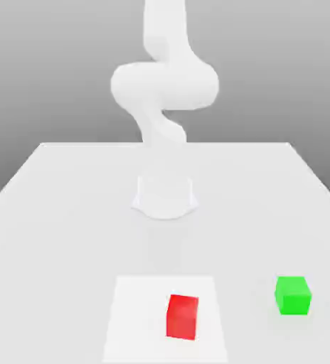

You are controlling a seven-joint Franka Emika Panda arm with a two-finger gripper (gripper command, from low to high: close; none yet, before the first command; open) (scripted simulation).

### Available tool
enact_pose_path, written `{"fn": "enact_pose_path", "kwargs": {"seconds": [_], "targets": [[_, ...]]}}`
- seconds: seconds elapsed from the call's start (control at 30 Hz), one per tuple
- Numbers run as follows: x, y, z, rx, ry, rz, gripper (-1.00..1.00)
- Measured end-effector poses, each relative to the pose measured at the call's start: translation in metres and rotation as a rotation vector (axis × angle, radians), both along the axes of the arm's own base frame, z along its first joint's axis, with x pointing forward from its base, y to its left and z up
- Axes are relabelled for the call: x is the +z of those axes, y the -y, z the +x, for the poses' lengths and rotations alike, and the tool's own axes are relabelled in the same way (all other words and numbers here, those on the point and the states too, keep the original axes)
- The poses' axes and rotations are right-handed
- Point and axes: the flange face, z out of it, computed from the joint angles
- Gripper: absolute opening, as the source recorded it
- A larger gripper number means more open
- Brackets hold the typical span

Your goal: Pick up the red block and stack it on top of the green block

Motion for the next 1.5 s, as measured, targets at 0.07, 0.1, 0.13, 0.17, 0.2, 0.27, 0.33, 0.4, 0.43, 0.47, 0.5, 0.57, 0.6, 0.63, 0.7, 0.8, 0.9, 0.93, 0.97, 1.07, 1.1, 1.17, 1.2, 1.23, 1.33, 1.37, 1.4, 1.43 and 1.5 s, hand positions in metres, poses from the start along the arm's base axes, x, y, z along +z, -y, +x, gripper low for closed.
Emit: {"fn": "enact_pose_path", "kwargs": {"seconds": [0.07,0.1,0.13,0.17,0.2,0.27,0.33,0.4,0.43,0.47,0.5,0.57,0.6,0.63,0.7,0.8,0.9,0.93,0.97,1.07,1.1,1.17,1.2,1.23,1.33,1.37,1.4,1.43,1.5], "targets": [[-0.040,-0.003,0.026,-0.015,-0.068,0.002,0.00],[-0.060,-0.004,0.036,-0.022,-0.100,0.003,0.00],[-0.080,-0.006,0.046,-0.029,-0.132,0.005,0.00],[-0.100,-0.007,0.055,-0.036,-0.164,0.006,0.00],[-0.121,-0.008,0.063,-0.042,-0.196,0.008,0.00],[-0.163,-0.010,0.075,-0.055,-0.259,0.012,0.00],[-0.205,-0.012,0.083,-0.068,-0.322,0.016,0.00],[-0.247,-0.013,0.088,-0.080,-0.385,0.022,0.00],[-0.268,-0.014,0.088,-0.086,-0.417,0.025,0.00],[-0.289,-0.015,0.088,-0.091,-0.449,0.028,0.00],[-0.310,-0.016,0.087,-0.097,-0.480,0.031,0.00],[-0.351,-0.018,0.082,-0.108,-0.543,0.039,0.00],[-0.371,-0.020,0.078,-0.113,-0.575,0.043,0.00],[-0.390,-0.021,0.073,-0.118,-0.607,0.047,0.00],[-0.428,-0.024,0.061,-0.128,-0.670,0.056,0.00],[-0.471,-0.026,0.052,-0.137,-0.712,0.064,0.00],[-0.507,-0.026,0.051,-0.139,-0.717,0.065,0.00],[-0.516,-0.026,0.050,-0.139,-0.717,0.065,-1.00],[-0.516,-0.026,0.050,-0.139,-0.717,0.065,-1.00],[-0.516,-0.026,0.050,-0.138,-0.716,0.065,-1.00],[-0.516,-0.026,0.050,-0.138,-0.716,0.065,-1.00],[-0.518,-0.026,0.050,-0.138,-0.717,0.065,-1.00],[-0.510,-0.026,0.051,-0.139,-0.717,0.065,-1.00],[-0.501,-0.026,0.051,-0.139,-0.717,0.065,-1.00],[-0.468,-0.026,0.050,-0.139,-0.717,0.065,-1.00],[-0.461,-0.034,0.050,-0.130,-0.717,0.062,-1.00],[-0.456,-0.047,0.048,-0.116,-0.718,0.056,-1.00],[-0.452,-0.063,0.047,-0.096,-0.718,0.049,-1.00],[-0.445,-0.101,0.040,-0.048,-0.719,0.032,-1.00]]}}
